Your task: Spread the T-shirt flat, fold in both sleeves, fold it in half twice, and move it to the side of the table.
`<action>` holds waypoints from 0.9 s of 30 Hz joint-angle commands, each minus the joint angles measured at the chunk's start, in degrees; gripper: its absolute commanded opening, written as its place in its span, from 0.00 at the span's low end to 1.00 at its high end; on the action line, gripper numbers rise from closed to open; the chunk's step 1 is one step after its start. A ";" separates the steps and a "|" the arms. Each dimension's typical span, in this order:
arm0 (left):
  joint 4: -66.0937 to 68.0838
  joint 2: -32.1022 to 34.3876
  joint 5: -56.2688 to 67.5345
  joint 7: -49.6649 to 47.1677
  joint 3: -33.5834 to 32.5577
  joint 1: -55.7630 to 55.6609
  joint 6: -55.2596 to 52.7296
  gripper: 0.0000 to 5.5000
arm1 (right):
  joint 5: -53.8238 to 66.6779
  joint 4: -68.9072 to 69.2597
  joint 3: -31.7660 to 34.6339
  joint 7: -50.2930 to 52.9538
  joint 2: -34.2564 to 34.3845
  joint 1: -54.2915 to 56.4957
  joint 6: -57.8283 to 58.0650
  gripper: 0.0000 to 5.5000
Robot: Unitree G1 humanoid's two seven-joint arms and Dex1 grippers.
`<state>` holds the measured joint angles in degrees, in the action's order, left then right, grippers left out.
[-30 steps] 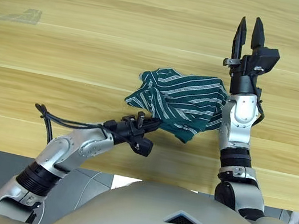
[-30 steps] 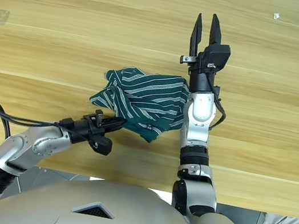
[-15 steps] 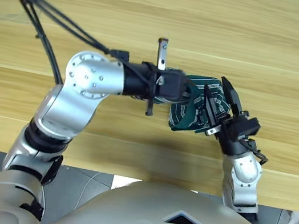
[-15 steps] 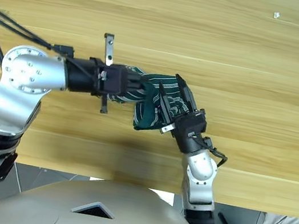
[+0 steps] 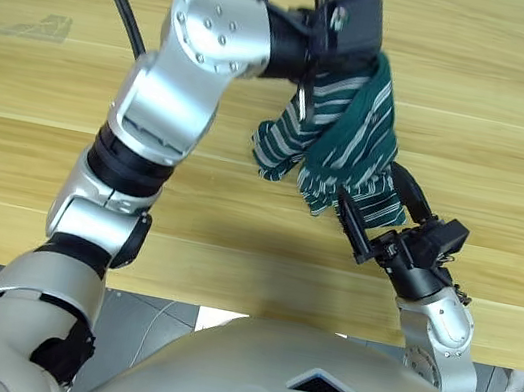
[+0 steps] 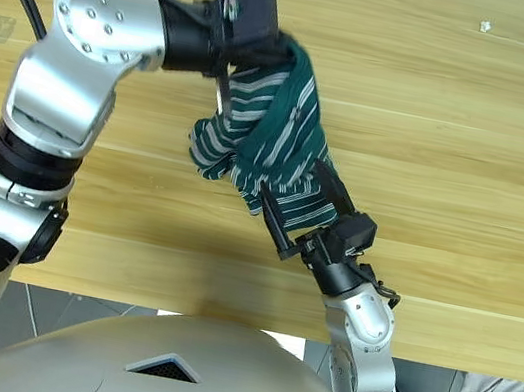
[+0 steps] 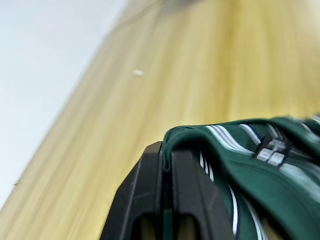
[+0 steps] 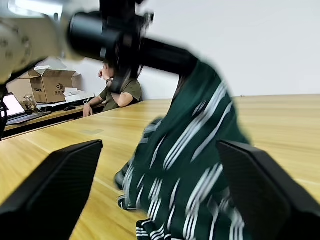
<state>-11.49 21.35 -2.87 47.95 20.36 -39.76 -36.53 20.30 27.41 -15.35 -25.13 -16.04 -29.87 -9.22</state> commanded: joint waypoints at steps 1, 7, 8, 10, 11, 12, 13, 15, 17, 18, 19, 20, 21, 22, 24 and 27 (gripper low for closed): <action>2.34 0.23 0.54 -3.88 -4.48 -1.38 -3.14 0.01 | -0.57 -1.56 -2.08 -0.22 -0.56 0.19 5.72 0.87; 2.53 2.51 1.92 -6.24 -7.38 3.88 -5.93 0.01 | 3.36 -2.55 -5.56 -2.81 -0.98 0.98 15.99 0.87; 1.68 2.40 2.45 -6.31 -7.52 4.57 -6.47 0.01 | 3.41 -2.83 -6.31 -3.24 -0.66 1.71 16.86 0.87; -0.67 2.55 3.42 -6.12 -7.01 5.86 -7.63 0.01 | 3.38 -3.98 -7.10 -3.11 1.03 4.08 18.17 0.87; -2.55 2.76 4.28 -5.80 -7.00 6.26 -8.51 0.01 | 2.03 -5.44 -7.22 -2.68 1.98 5.80 17.47 0.87; -4.21 2.96 5.00 -5.69 -7.12 6.38 -9.24 0.01 | 0.73 -6.80 -7.23 -2.37 2.69 7.31 16.51 0.87; -6.14 3.24 6.06 -5.31 -7.39 6.43 -10.50 0.01 | -1.26 -8.40 -7.06 -1.86 3.28 9.06 14.78 0.87; -9.73 4.25 7.60 -4.85 -7.50 7.18 -12.34 0.01 | -4.83 -10.43 -7.09 -1.33 4.13 11.70 11.38 0.87; -13.61 5.80 8.95 -4.50 -7.57 9.20 -13.92 0.01 | -8.03 -12.18 -7.21 -1.19 4.64 14.12 7.98 0.87; -15.55 6.48 9.70 -4.41 -7.88 10.25 -14.76 0.01 | -9.16 -13.32 -6.97 -1.04 4.98 15.34 6.61 0.87; -17.07 6.94 10.33 -4.47 -8.22 10.97 -15.46 0.01 | -9.87 -14.30 -6.76 -0.97 5.28 16.19 5.70 0.87; -18.74 7.26 11.19 -4.72 -8.61 11.55 -16.28 0.01 | -10.66 -15.54 -6.71 -0.91 5.50 16.91 4.72 0.87; -20.28 7.30 12.08 -4.95 -8.76 11.84 -17.09 0.01 | -11.34 -16.68 -6.75 -0.80 5.74 17.27 3.92 0.87; -21.72 7.22 13.00 -5.13 -8.84 12.18 -17.92 0.01 | -12.00 -17.68 -6.94 -0.72 6.03 17.57 3.26 0.87; -23.56 7.21 14.19 -5.44 -7.91 12.87 -18.63 0.01 | -13.21 -18.86 -7.67 -0.55 6.58 18.09 2.28 0.87; -24.89 6.88 15.43 -6.46 -5.81 14.23 -19.11 0.01 | -14.04 -19.16 -8.64 -0.76 7.77 18.76 1.71 0.87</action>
<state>-35.34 28.27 11.56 42.05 13.36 -26.93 -54.78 7.34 8.90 -23.44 -26.00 -9.12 -12.20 -6.94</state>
